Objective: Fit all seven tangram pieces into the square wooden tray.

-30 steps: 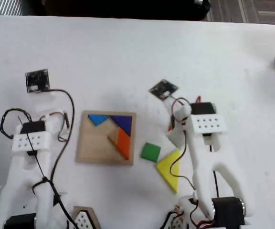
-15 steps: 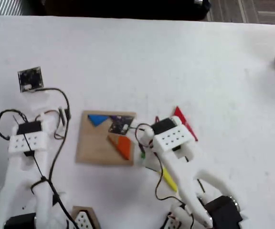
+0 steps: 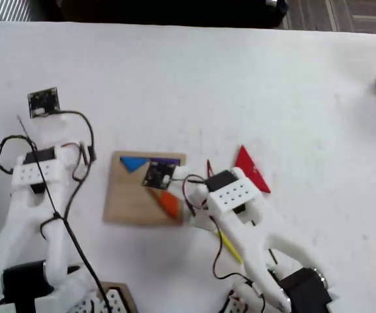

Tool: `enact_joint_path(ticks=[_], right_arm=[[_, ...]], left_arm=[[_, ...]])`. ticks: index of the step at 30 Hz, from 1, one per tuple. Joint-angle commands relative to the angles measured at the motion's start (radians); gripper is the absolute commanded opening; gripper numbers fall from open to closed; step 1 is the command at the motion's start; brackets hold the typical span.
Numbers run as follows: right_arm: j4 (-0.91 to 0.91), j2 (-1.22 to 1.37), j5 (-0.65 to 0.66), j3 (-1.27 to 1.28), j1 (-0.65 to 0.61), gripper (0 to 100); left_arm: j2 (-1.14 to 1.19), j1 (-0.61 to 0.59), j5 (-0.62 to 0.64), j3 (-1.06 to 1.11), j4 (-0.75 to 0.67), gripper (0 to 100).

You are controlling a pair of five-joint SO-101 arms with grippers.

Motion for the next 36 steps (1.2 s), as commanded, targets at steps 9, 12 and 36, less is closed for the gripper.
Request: enact_joint_path(ticks=[9, 12, 36], right_arm=[[0.007, 0.205, -0.031, -0.163, 0.028, 28.8], [0.036, 0.232, -0.012, -0.180, 0.028, 28.7], [-0.047, 0.073, -0.046, -0.025, -0.042, 28.7]], left_arm=[[0.001, -0.012, 0.017, -0.057, 0.008, 21], [0.001, -0.010, 0.017, -0.057, 0.008, 21], [0.008, 0.027, 0.017, -0.055, 0.000, 21]])
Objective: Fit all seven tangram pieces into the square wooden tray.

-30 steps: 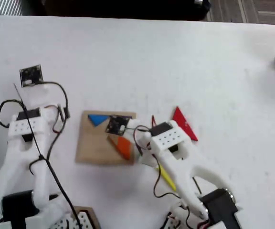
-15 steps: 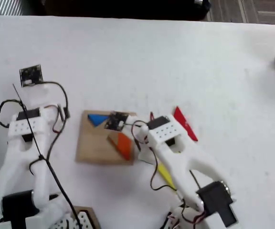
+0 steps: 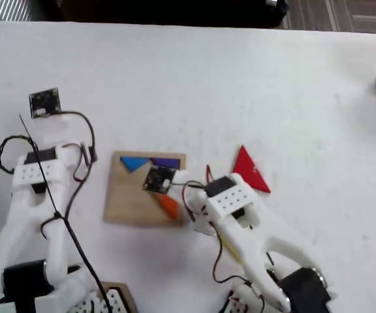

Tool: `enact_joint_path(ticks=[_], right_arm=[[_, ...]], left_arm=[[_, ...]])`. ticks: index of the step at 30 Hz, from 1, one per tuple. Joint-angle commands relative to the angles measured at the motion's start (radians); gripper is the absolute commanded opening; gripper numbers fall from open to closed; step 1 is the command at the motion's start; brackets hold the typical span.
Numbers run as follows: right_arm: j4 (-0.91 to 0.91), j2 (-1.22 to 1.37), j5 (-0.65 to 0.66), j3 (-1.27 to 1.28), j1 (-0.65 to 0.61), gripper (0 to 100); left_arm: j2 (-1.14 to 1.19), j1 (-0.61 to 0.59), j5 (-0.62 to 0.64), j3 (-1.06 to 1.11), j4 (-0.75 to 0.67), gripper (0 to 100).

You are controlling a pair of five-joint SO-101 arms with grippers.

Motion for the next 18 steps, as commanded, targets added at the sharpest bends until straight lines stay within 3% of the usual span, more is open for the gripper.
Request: enact_joint_path(ticks=[1, 9, 15, 18], right_arm=[[0.018, 0.073, -0.014, -0.091, -0.013, 28.7], [0.051, 0.157, -0.031, -0.169, 0.033, 27.6], [0.045, 0.180, -0.157, -0.190, 0.058, 0.8], [0.045, 0.179, -0.160, -0.186, 0.059, 5.3]], left_arm=[[0.007, 0.018, 0.017, -0.055, 0.000, 21], [0.008, 0.018, 0.015, -0.054, 0.003, 21], [0.008, 0.018, 0.015, -0.054, 0.003, 21], [0.008, 0.018, 0.015, -0.054, 0.002, 21]])
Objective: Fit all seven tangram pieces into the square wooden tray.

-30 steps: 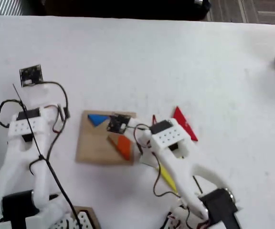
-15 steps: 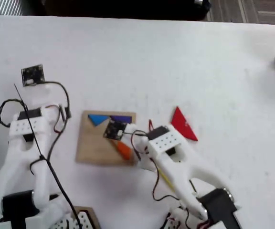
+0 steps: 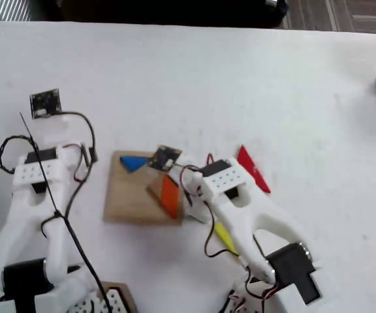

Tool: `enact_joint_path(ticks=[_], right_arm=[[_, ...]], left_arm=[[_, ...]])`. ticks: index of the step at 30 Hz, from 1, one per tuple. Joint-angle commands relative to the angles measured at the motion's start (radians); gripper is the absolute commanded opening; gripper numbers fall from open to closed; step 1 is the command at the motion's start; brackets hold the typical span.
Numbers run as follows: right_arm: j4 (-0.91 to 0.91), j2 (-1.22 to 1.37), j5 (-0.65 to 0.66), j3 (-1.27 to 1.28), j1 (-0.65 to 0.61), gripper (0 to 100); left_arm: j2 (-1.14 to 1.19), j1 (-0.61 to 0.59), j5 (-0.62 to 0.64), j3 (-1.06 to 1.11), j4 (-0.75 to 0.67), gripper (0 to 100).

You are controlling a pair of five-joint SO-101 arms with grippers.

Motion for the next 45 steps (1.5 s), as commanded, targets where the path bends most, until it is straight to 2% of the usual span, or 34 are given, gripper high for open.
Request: enact_joint_path(ticks=[1, 3, 7, 10, 14, 19, 25, 32, 37, 45], right_arm=[[0.012, -0.008, -0.012, -0.029, 0.012, 4.3], [0.015, -0.012, -0.014, -0.035, 0.030, 1.3], [0.062, -0.050, -0.020, -0.104, 0.077, 1.7], [0.147, -0.102, -0.124, -0.198, 0.088, 1.7], [0.203, -0.136, -0.230, -0.292, 0.059, 1.7], [0.203, -0.104, -0.308, -0.399, 0.001, 1.7], [0.205, 0.018, -0.379, -0.551, -0.045, 1.7], [0.199, 0.185, -0.393, -0.692, -0.134, 1.7], [0.150, 0.280, -0.422, -0.730, -0.133, 1.7], [0.090, 0.398, -0.293, -0.736, -0.143, 2.8]], left_arm=[[-0.004, 0.016, 0.015, -0.054, 0.002, 21], [-0.004, 0.015, 0.015, -0.054, 0.002, 21], [-0.004, 0.013, 0.015, -0.054, 0.000, 21], [-0.004, 0.012, 0.015, -0.055, -0.017, 21], [-0.004, 0.005, 0.020, -0.058, -0.021, 21], [-0.002, -0.056, 0.158, -0.061, -0.023, 21], [-0.002, -0.059, 0.170, -0.057, -0.054, 21], [-0.002, -0.074, 0.170, -0.061, -0.057, 2], [-0.002, -0.082, 0.172, -0.058, -0.072, 3], [-0.002, -0.081, 0.167, -0.055, -0.071, 2]])
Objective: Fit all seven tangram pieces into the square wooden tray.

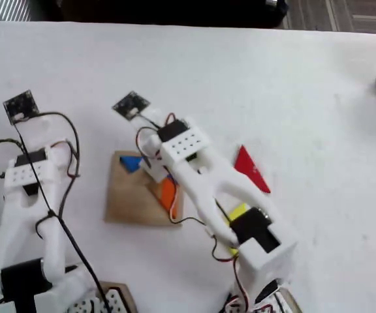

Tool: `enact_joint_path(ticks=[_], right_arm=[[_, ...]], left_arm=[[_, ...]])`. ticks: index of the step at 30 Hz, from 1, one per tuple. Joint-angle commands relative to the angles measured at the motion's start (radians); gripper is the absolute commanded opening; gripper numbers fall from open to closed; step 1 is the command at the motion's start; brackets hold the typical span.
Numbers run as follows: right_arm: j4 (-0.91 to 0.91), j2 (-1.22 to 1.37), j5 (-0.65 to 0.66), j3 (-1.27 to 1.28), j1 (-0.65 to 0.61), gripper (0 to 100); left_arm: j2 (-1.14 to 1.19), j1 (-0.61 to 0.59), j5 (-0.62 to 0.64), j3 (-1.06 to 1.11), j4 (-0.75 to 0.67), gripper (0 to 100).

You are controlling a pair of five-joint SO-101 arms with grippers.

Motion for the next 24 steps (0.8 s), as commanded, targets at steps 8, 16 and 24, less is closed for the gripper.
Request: enact_joint_path(ticks=[8, 16, 24], right_arm=[[0.007, 0.053, 0.075, -0.104, -0.019, 14.5], [0.136, 0.059, 0.074, -0.193, -0.058, 15.8], [0.137, 0.079, 0.075, -0.198, -0.068, 24.1]], left_arm=[[-0.002, -0.002, 0.008, -0.055, -0.018, 2], [-0.002, 0.024, 0.006, -0.055, -0.018, 2], [-0.002, 0.025, 0.006, -0.054, -0.018, 2]])
